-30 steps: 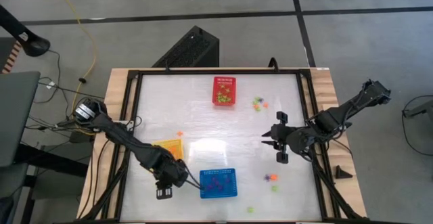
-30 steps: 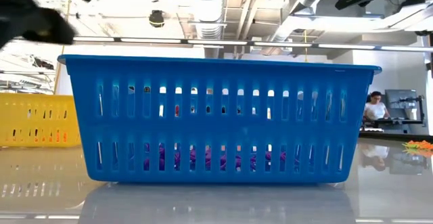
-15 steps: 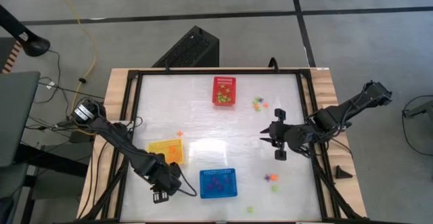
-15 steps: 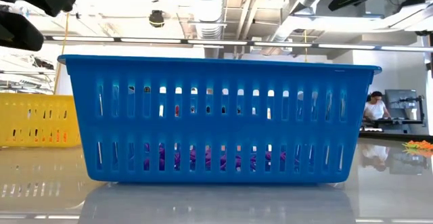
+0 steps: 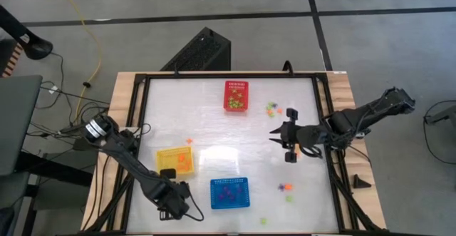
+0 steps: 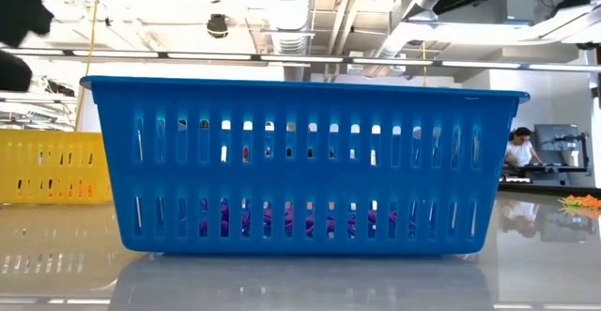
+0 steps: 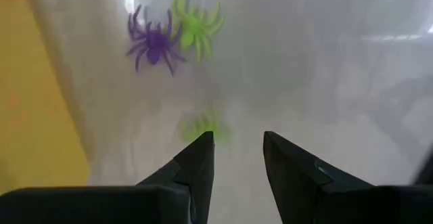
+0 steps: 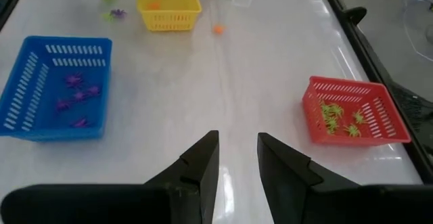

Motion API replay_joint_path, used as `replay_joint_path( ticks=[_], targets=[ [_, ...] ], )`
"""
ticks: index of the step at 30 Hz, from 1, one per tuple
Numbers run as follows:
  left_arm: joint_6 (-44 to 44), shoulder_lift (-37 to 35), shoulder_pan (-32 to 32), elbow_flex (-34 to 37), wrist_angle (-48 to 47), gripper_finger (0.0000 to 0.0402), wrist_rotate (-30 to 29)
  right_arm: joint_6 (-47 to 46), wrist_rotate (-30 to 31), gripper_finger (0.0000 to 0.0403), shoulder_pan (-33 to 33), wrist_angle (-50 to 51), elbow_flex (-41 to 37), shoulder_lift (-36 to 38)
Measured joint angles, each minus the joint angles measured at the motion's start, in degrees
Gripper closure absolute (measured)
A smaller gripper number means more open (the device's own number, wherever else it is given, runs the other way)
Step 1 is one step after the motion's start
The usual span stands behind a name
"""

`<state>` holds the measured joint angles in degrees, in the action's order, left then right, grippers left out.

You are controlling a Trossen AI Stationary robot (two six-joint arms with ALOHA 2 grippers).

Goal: Sort Halloween decoration
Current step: Put the green spider toy into the red basket

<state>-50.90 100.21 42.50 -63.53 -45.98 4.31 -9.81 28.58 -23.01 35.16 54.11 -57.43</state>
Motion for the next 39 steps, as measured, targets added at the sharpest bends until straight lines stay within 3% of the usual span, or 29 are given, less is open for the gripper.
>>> replay_joint_path(
  ticks=[17, 28, 31, 39],
  targets=[
    [3.11, 3.05, 0.04, -0.02, 0.43, 0.0289, -2.08, 0.75, -1.95, 0.0269, 0.92, -0.49, 0.0, 0.0],
    [1.1, 2.09, 1.31, 5.92, 4.51, 0.0392, -0.28, 0.77, -1.99, 0.0269, 0.92, -0.46, 0.0, 0.0],
    [2.92, 0.77, 1.38, 5.22, 2.64, 0.0399, -2.59, 0.69, -1.99, 0.0269, 0.92, -0.48, 0.0, 0.0],
    [7.68, -7.91, -1.02, 1.7, 1.45, 0.0401, -15.45, -2.21, -3.13, 0.0269, 0.92, -0.48, 0.0, 0.0]
  ],
)
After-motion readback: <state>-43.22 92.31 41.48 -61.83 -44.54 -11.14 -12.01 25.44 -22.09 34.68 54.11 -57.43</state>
